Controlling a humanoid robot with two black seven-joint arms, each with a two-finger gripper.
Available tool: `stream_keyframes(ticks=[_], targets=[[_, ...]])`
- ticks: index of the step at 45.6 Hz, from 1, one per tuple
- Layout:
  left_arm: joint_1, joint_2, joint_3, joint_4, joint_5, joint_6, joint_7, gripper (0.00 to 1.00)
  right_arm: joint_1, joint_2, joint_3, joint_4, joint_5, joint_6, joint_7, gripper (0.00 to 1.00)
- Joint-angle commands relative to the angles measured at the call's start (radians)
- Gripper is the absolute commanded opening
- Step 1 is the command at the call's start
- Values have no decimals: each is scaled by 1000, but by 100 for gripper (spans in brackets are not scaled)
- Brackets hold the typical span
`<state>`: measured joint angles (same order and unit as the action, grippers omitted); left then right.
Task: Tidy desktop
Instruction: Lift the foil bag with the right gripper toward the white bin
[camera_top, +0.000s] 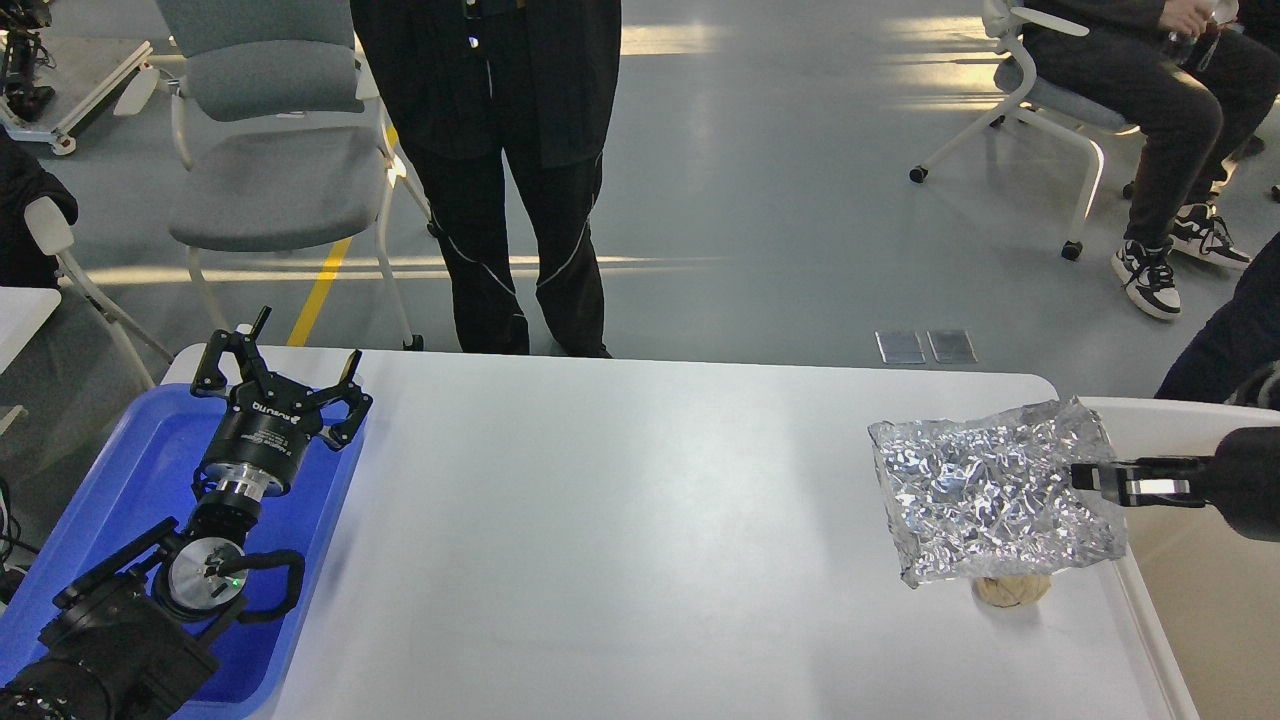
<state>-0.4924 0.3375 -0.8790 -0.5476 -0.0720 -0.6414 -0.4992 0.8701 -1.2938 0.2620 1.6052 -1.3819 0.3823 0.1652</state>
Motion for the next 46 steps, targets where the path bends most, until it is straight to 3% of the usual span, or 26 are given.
stream_keyframes(ticks=[1, 18, 32, 46], targets=[[0, 0, 0, 0, 0, -1, 1, 100, 42, -77, 2, 39, -2, 47, 0, 0], [0, 0, 0, 0, -2, 0, 1, 100, 202, -128, 3, 38, 3, 171, 0, 0], [0, 0, 0, 0, 0, 0, -1, 100, 210, -157, -6, 1, 9, 167, 2, 0], [0, 0, 0, 0, -2, 0, -1, 100, 198, -170, -85, -234, 155, 129, 2, 0]])
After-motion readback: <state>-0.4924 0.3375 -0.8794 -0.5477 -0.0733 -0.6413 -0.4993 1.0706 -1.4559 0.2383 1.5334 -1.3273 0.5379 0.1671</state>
